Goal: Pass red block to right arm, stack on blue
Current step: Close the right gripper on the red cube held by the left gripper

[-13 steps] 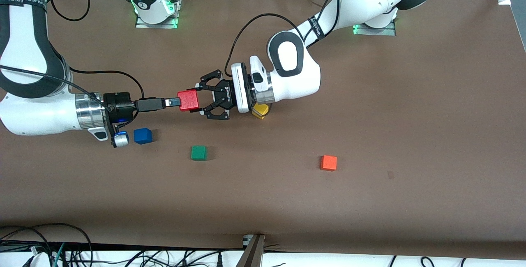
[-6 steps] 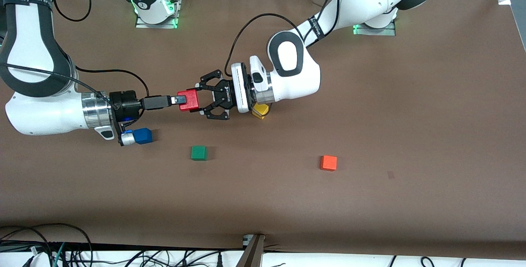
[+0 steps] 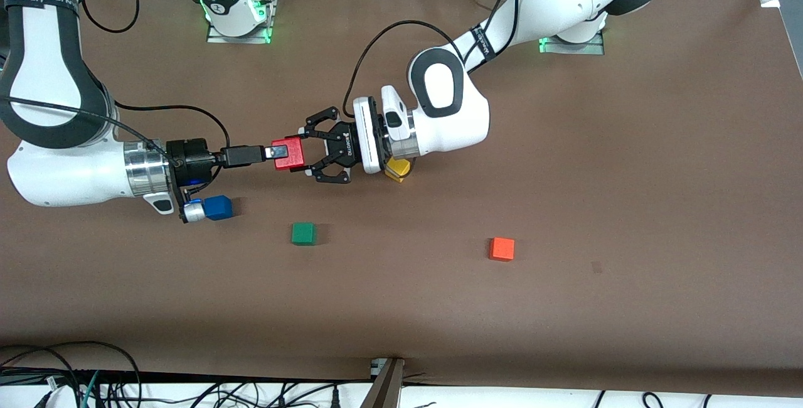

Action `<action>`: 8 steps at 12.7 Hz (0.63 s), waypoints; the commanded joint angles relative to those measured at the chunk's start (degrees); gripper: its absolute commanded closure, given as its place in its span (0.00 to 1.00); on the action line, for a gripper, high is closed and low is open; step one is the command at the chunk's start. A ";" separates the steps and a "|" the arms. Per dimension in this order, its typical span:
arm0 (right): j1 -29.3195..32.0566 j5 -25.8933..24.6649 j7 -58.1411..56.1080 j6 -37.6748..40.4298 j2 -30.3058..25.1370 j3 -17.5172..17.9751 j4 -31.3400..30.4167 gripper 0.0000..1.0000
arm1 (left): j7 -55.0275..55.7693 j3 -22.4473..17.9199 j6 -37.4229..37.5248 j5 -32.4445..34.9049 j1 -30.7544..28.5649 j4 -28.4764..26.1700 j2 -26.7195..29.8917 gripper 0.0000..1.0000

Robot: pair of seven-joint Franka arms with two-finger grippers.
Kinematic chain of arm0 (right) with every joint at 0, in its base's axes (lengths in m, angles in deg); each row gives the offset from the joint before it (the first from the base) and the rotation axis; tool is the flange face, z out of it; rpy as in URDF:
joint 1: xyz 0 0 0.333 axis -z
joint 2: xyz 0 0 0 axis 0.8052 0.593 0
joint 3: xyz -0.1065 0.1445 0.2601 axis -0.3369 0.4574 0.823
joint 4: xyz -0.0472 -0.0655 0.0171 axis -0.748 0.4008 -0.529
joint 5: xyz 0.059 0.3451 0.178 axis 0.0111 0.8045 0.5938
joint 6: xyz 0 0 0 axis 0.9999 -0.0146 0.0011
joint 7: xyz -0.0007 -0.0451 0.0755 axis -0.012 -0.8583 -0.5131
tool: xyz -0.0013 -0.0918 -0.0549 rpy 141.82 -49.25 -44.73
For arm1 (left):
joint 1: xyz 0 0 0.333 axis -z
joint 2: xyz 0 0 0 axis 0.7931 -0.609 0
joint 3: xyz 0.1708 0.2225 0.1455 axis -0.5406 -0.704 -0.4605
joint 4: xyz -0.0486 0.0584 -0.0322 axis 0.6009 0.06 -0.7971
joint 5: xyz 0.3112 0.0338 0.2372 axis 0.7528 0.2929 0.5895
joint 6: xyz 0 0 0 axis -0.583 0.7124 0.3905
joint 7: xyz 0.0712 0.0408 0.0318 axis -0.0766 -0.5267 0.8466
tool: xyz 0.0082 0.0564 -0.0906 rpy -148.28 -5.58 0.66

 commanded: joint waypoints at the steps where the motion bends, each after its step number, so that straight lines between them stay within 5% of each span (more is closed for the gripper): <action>1: -0.19 0.87 0.62 -0.29 -0.12 -0.03 0.11 0.99 | -1.19 -0.47 -0.71 -2.09 0.65 0.22 0.62 1.00; 4: -0.28 0.87 0.62 -0.38 -0.12 0.06 0.11 0.99 | -1.19 -0.47 -0.71 -2.79 0.65 0.13 0.62 1.00; 5: -0.28 0.87 0.62 -0.38 -0.12 0.06 0.11 0.99 | -0.93 -0.38 -0.79 -3.40 0.56 0.13 0.62 0.01; 8: -0.28 0.87 0.62 -0.38 -0.12 0.06 0.11 0.99 | 0.03 -0.38 -0.97 -3.59 0.47 0.13 0.80 0.00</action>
